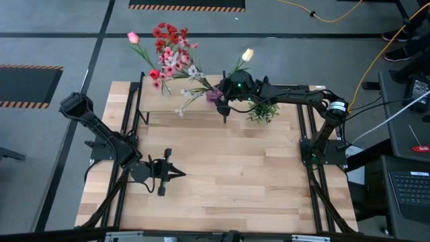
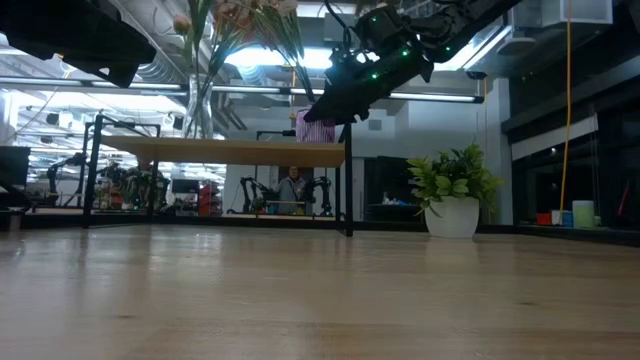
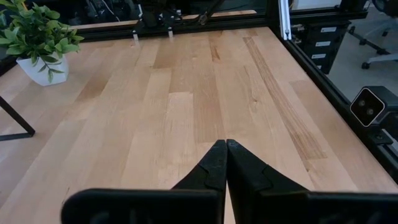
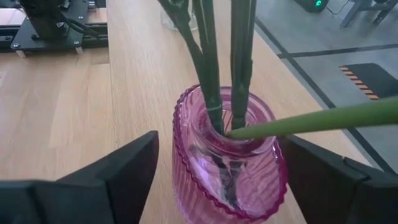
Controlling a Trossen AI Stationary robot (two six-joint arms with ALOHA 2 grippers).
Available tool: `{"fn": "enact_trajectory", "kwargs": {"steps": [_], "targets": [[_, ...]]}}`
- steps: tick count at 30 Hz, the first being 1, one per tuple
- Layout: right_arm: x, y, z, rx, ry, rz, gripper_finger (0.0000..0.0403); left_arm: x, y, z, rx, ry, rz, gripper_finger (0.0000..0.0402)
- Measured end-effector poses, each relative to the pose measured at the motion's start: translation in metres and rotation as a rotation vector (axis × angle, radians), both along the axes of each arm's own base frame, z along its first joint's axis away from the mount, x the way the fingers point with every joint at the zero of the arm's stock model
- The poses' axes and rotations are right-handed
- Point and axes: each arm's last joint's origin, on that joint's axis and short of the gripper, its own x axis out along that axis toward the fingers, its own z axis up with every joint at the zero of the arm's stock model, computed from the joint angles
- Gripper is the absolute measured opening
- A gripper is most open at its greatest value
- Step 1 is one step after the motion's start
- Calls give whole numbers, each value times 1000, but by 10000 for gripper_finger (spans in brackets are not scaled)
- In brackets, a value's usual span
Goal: Pick and place flowers into a vace then onto a shelf
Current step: Put the violet vase on the shelf
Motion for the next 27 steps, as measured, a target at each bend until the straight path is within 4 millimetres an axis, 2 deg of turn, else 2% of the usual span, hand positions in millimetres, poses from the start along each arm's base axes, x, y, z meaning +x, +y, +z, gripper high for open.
{"fn": "enact_trajectory", "kwargs": {"steps": [27], "targets": [[-6,1,-5,-48,114,-9,326,0,0,0,-2,1,0,6]]}}
